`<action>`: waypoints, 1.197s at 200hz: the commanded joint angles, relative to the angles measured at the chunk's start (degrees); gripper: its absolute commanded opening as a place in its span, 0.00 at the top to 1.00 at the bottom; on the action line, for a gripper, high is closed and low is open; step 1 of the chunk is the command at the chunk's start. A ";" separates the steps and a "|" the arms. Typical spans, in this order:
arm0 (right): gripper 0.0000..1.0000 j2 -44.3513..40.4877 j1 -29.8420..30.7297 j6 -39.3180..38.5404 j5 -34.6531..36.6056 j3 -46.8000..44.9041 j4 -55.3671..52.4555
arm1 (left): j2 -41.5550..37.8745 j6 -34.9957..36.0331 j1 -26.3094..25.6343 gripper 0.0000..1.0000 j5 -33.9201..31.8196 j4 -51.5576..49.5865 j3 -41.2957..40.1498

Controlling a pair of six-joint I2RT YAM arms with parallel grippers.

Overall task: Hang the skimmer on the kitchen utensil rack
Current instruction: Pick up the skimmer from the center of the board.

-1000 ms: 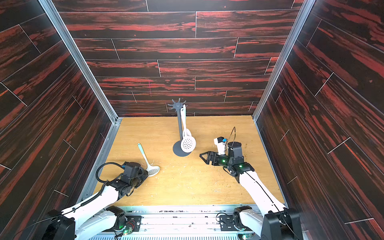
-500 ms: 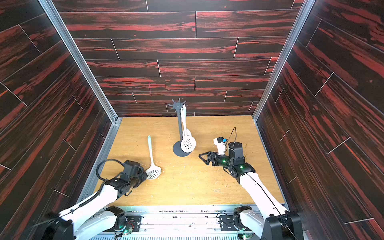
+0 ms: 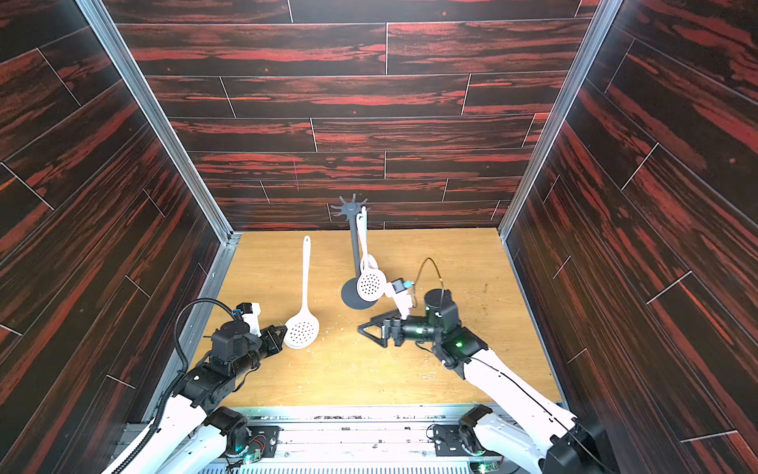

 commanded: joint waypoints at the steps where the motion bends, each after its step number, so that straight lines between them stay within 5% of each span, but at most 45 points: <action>1: 0.11 3.34 1.32 1.43 3.06 2.21 6.18 | -1.18 0.30 0.31 1.00 3.62 0.32 0.41; 93: 0.15 22.68 4.88 2.01 0.85 15.54 12.05 | -4.98 -5.27 0.28 1.00 7.86 1.02 1.22; 239: 0.25 38.97 9.16 2.04 4.50 30.40 7.95 | -8.20 -6.18 0.24 1.00 10.35 1.15 0.06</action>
